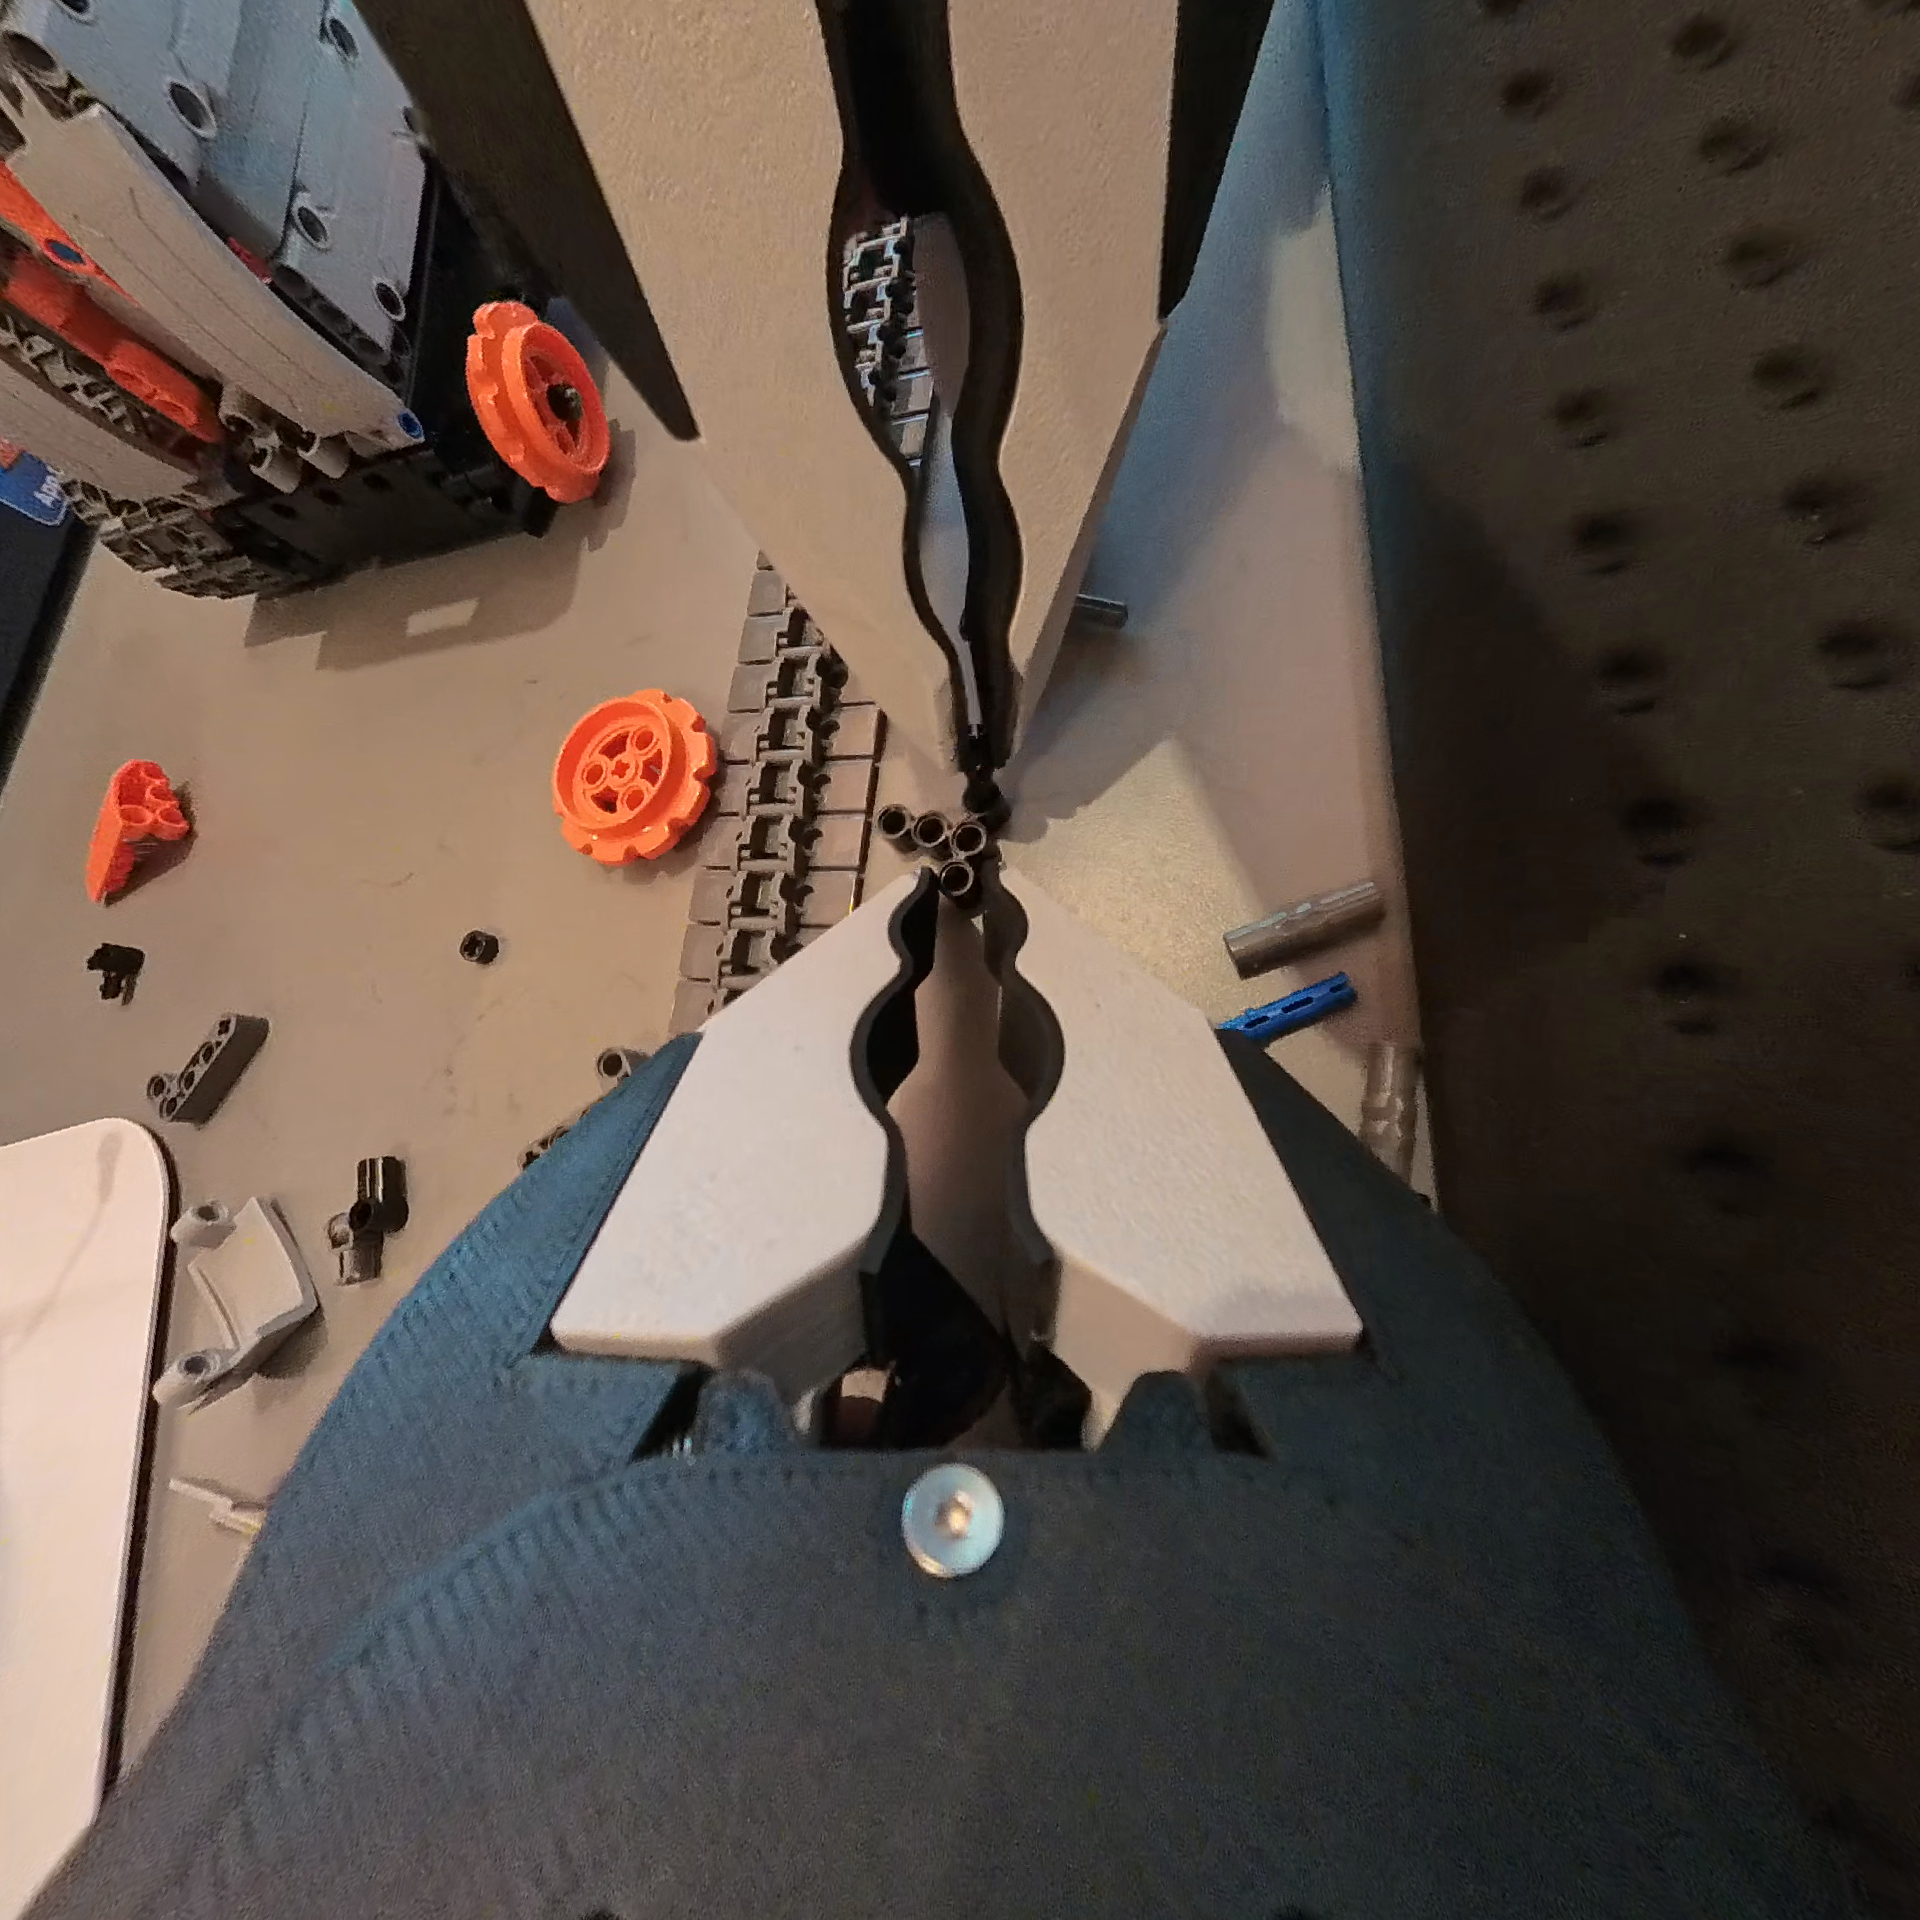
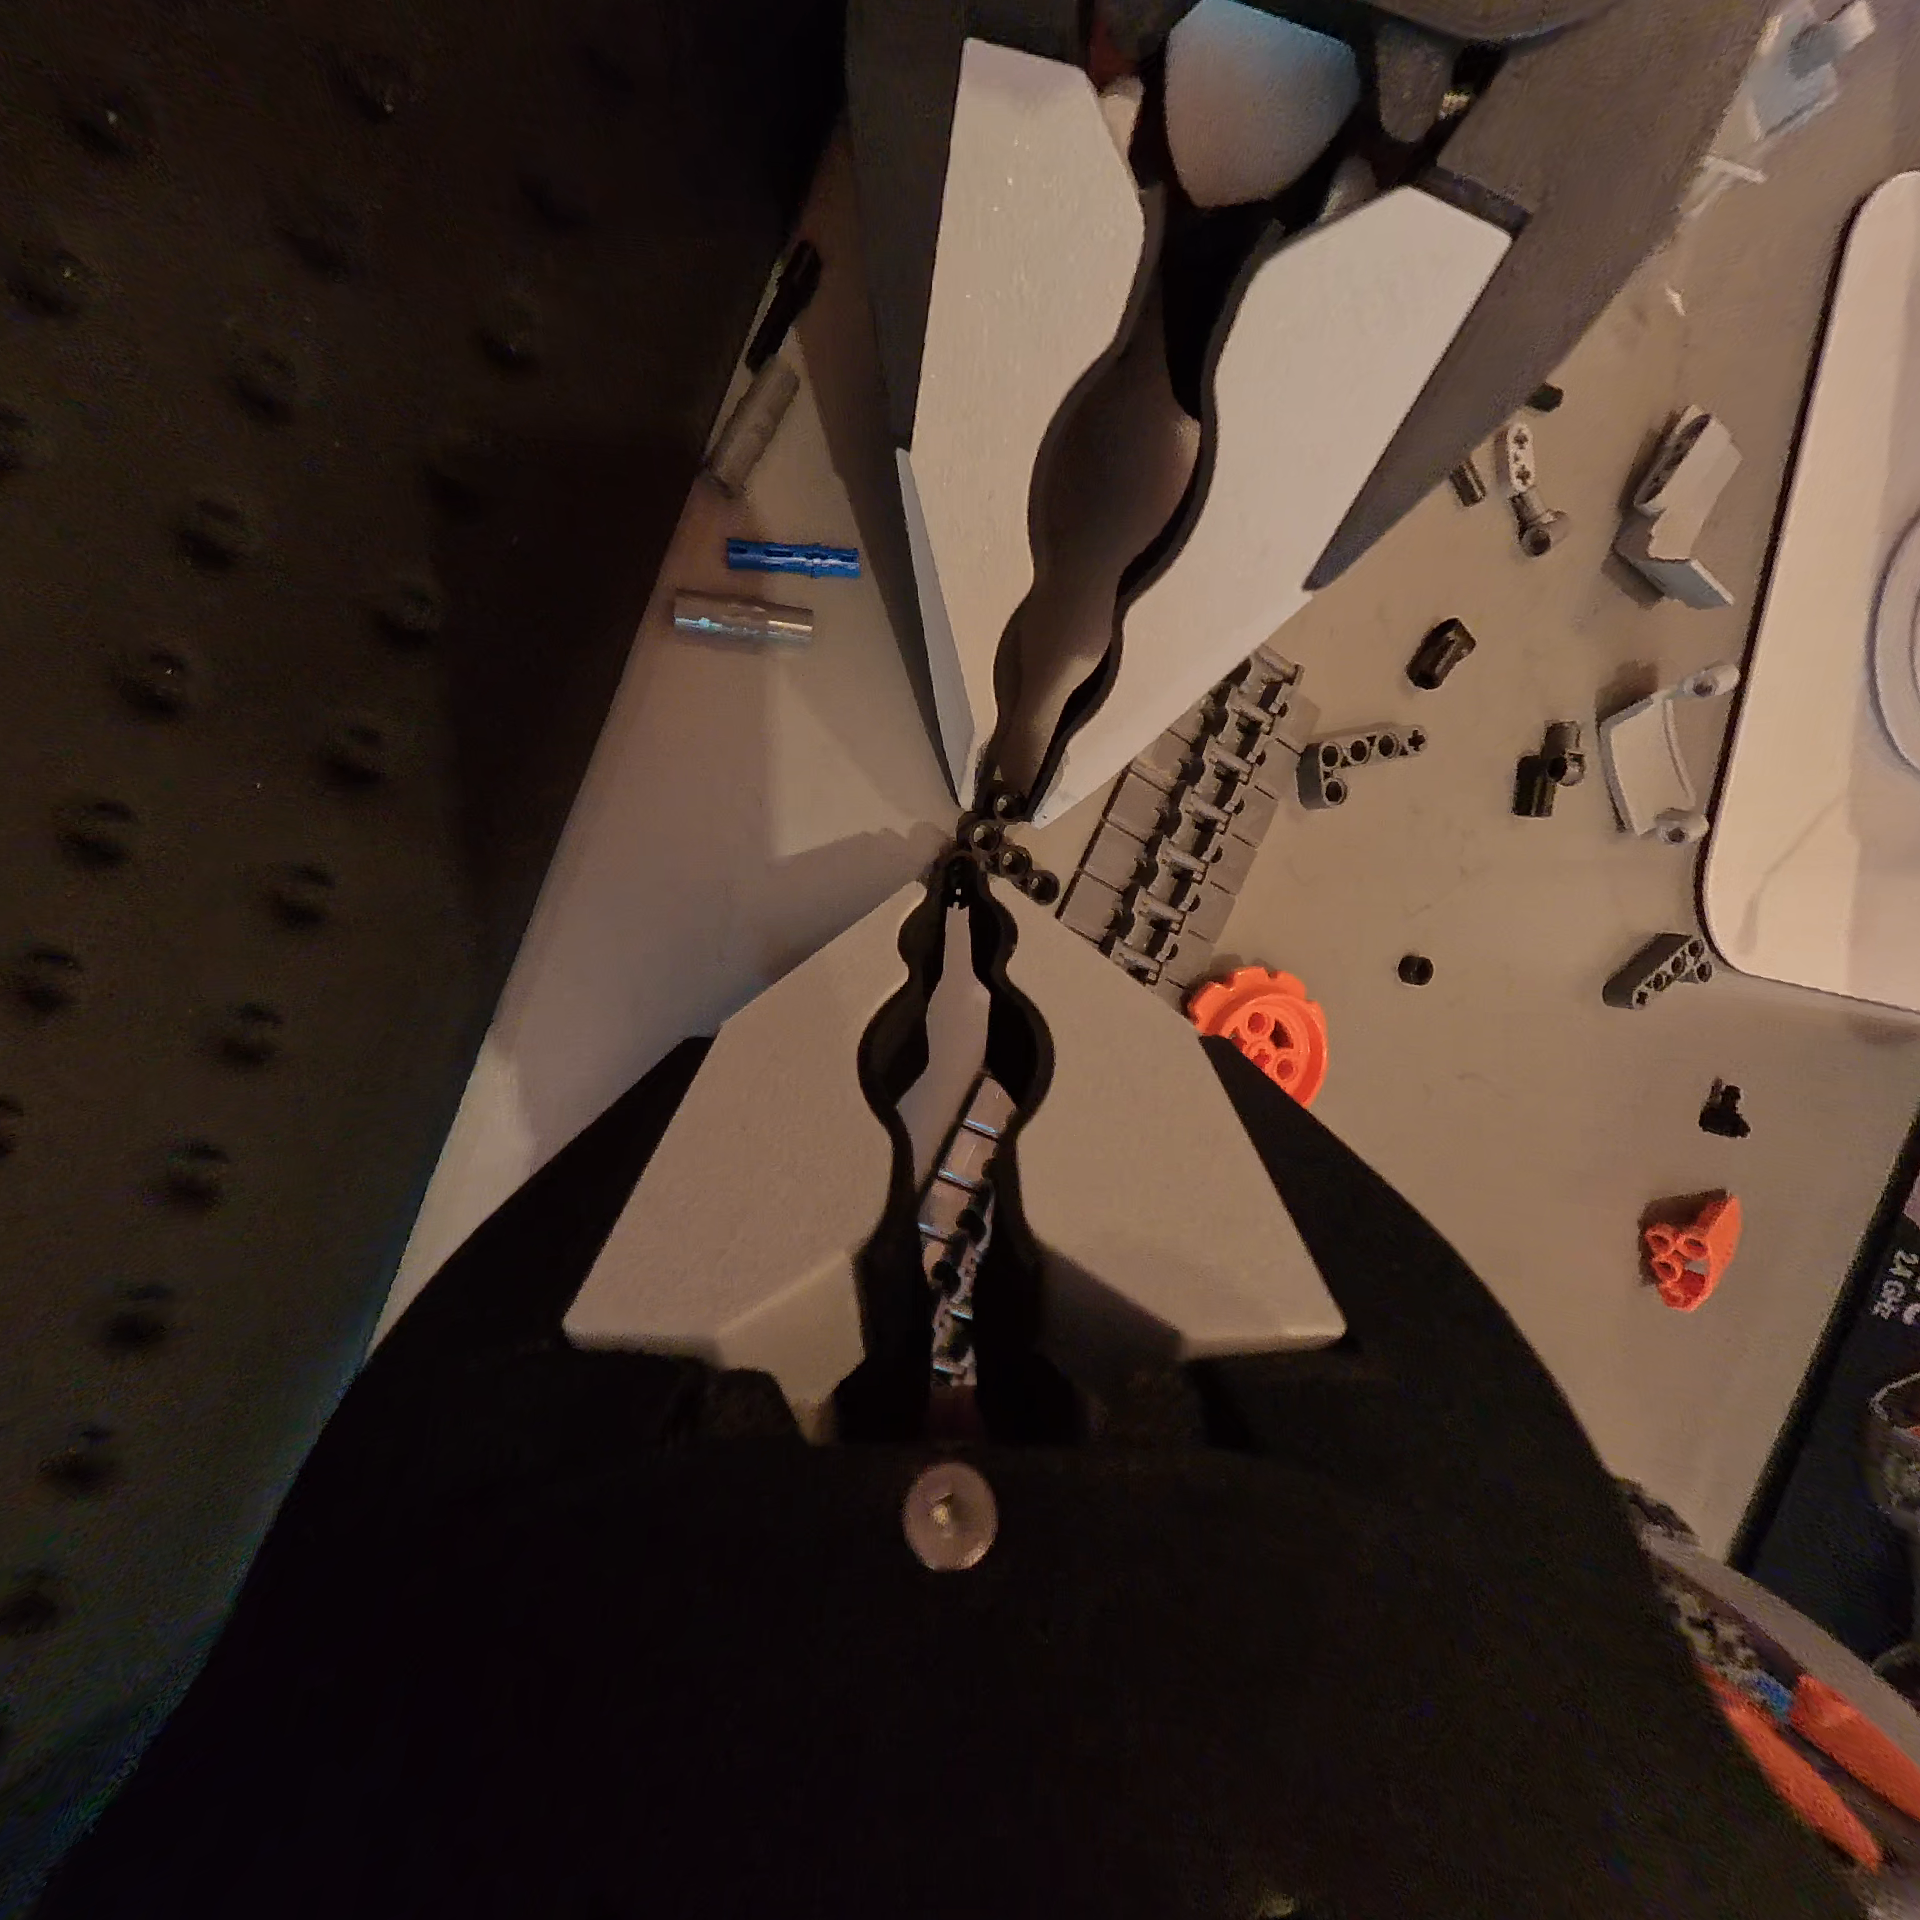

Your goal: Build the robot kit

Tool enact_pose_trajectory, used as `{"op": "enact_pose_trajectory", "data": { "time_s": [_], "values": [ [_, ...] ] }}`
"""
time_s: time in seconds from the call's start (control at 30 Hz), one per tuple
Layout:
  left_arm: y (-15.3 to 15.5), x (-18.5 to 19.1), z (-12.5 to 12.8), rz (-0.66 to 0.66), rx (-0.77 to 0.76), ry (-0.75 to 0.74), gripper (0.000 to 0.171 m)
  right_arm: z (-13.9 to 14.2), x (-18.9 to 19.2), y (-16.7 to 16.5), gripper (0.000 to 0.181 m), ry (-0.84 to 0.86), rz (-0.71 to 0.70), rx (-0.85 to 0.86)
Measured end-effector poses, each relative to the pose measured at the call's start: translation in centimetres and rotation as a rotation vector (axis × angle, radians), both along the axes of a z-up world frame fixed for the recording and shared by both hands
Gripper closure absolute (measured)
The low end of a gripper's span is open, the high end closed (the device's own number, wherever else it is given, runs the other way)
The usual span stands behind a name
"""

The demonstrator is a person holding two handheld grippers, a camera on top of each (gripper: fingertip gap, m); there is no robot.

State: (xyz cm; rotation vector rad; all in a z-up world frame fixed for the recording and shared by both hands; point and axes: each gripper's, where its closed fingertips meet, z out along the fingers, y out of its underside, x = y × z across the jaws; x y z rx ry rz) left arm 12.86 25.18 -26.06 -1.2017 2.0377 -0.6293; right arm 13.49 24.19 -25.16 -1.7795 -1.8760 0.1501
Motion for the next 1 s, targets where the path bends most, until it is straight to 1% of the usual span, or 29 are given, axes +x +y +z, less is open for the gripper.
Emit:
{"op": "enact_pose_trajectory", "data": {
  "time_s": [0.13,0.3,0.5,0.57,0.67,0.8,0.87,0.93,1.0],
  "values": [
    [-0.1,0.2,0.0,-0.005,-0.022,-0.001,0.164,0.0,0.0,-0.2,0.180,-0.071,0.062,-0.042],
    [-0.2,0.3,0.0,-0.011,-0.044,0.000,0.164,-0.1,0.0,-0.5,0.180,-0.147,0.136,-0.148],
    [-0.4,0.3,0.0,-0.018,-0.053,0.000,0.164,-0.6,-0.3,-0.7,0.180,-0.198,0.173,-0.258],
    [-0.4,0.3,0.0,-0.020,-0.068,0.005,0.164,-0.7,-0.3,-0.7,0.180,-0.185,0.158,-0.308],
    [-0.4,0.3,0.0,-0.021,-0.071,0.006,0.164,-0.7,-0.3,-0.6,0.179,-0.132,0.133,-0.328],
    [-0.5,0.2,0.0,-0.019,-0.068,0.009,0.163,0.0,-0.4,-0.3,0.172,-0.034,0.088,-0.285],
    [-0.5,0.2,0.0,-0.018,-0.070,0.009,0.164,0.6,-0.9,-0.4,0.181,0.028,0.075,-0.272],
    [-0.5,0.3,0.0,-0.017,-0.067,0.008,0.163,0.2,-0.6,-0.2,0.181,0.016,0.055,-0.245],
    [-0.5,0.3,0.0,-0.017,-0.065,0.008,0.164,0.2,-0.5,-0.4,0.181,0.027,0.055,-0.253]
  ]
}}
